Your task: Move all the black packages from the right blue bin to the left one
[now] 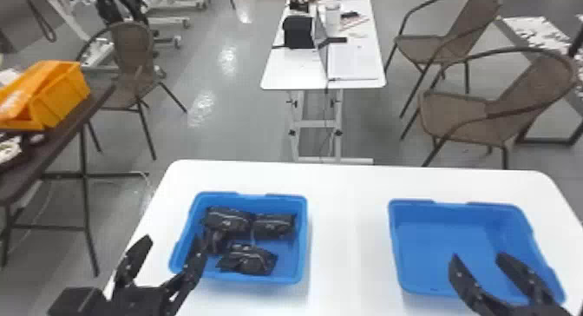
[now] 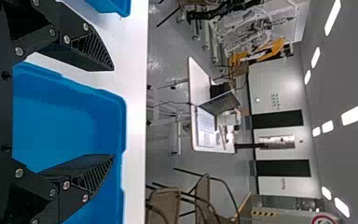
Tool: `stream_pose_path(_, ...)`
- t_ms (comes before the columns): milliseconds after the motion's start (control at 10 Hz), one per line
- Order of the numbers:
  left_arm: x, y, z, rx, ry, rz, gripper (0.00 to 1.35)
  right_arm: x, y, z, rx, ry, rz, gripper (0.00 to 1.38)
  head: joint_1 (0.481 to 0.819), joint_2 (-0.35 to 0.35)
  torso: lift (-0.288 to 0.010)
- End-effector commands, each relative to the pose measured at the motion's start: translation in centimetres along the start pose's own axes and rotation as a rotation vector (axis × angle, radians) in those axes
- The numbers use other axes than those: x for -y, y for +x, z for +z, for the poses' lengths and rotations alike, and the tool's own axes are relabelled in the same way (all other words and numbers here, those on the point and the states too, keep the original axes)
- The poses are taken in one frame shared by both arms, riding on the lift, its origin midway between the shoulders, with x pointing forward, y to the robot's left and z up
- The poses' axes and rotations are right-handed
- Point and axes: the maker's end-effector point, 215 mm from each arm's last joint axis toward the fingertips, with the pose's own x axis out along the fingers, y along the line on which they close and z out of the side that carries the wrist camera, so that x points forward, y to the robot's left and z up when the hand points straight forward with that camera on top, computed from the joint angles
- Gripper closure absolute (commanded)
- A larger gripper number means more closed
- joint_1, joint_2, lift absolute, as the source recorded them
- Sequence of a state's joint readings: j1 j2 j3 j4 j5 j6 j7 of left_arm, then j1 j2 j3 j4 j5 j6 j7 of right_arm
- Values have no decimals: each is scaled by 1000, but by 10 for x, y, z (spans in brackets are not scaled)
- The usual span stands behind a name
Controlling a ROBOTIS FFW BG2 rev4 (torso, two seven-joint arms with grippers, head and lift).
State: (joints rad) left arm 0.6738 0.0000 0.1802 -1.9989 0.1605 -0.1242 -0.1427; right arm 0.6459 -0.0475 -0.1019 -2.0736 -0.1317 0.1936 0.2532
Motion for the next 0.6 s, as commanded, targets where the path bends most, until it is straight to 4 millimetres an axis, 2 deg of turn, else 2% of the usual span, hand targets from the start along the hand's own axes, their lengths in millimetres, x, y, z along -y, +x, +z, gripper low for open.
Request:
stream_pose_path(0, 9, -12, -3, -22, 74, -25, 254, -1, -21, -24, -42, 30, -22, 401, 695, 108, 0)
stream_pose_path(200, 27, -5, 6, -5, 58, -14, 254, -6, -20, -26, -34, 10, -20, 401, 695, 95, 0)
stream_pose_path(500, 30, -5, 7, 2, 18, 15, 254, -5, -20, -23, -30, -7, -18, 401, 695, 73, 0)
